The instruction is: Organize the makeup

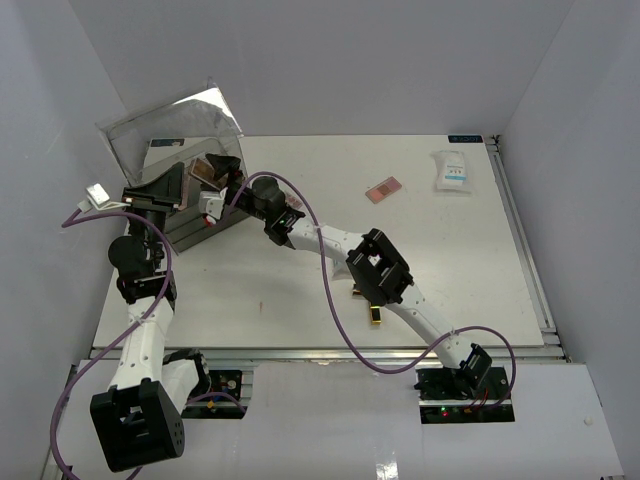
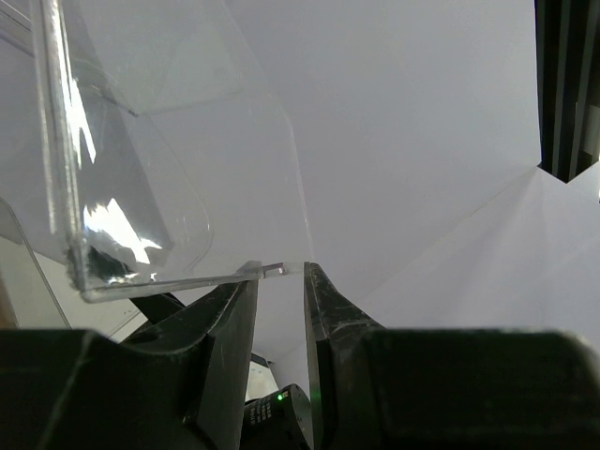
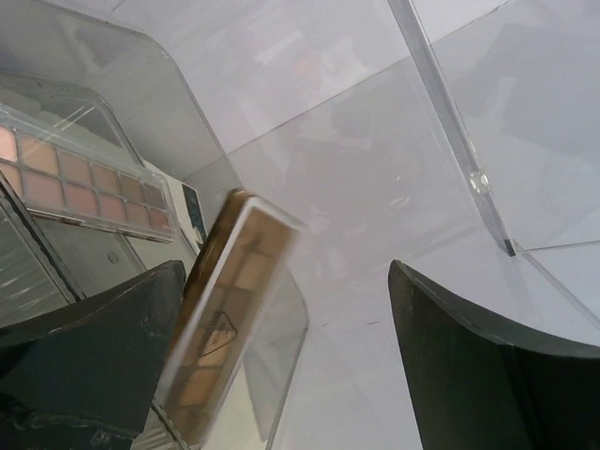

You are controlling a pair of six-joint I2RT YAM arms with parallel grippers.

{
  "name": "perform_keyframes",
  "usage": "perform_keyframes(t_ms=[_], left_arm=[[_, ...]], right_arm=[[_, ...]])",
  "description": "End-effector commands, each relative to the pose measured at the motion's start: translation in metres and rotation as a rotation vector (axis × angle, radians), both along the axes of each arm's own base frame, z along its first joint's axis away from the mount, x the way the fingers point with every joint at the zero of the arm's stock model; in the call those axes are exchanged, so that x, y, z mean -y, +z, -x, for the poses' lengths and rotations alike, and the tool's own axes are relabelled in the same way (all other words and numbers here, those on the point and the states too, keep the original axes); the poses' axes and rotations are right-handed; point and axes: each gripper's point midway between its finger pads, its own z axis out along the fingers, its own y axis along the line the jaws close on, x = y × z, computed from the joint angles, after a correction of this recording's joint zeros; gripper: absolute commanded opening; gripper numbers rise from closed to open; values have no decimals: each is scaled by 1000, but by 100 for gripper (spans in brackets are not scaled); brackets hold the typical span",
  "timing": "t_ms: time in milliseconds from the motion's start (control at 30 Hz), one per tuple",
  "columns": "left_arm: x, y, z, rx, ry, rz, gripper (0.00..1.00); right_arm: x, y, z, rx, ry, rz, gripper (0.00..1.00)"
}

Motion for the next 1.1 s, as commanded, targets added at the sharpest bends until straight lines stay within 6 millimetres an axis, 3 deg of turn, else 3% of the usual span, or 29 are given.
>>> perform_keyframes(t_ms=[0, 100, 167, 467, 533, 567, 600, 633, 667, 733, 833, 933, 1067], left_arm=[[2, 13, 10, 55, 0, -19, 37], [2, 13, 10, 53, -2, -17, 37], [2, 14, 10, 53, 0, -18, 37], [2, 17, 10, 57, 1, -25, 37], [2, 17, 10, 55, 2, -24, 37], [2, 17, 10, 57, 2, -25, 37], [2, 18, 10, 60, 2, -25, 37], [2, 19, 11, 62, 2, -26, 37], [2, 20, 11, 64, 2, -26, 37], [2, 20, 11, 64, 1, -26, 37], [3, 20, 12, 67, -2, -23, 37], [3, 20, 13, 70, -5, -16, 37], [3, 19, 13, 73, -8, -8, 37]], right_arm=[[10, 40, 6, 33, 4, -55, 98], [12, 45, 13, 15, 22, -49, 95], [15, 59, 23, 18, 47, -52, 92], [44, 76, 102, -6, 172, 94, 90], [49, 56, 121, -111, 247, 251, 93], [53, 59, 125, -120, 258, 270, 94], [58, 50, 135, -177, 302, 356, 97], [70, 37, 150, -255, 361, 463, 99], [85, 26, 164, -303, 414, 544, 94], [108, 18, 178, -350, 456, 625, 91], [153, -11, 185, -473, 480, 730, 95], [201, -37, 171, -643, 412, 752, 97], [257, -34, 102, -874, 205, 575, 97]])
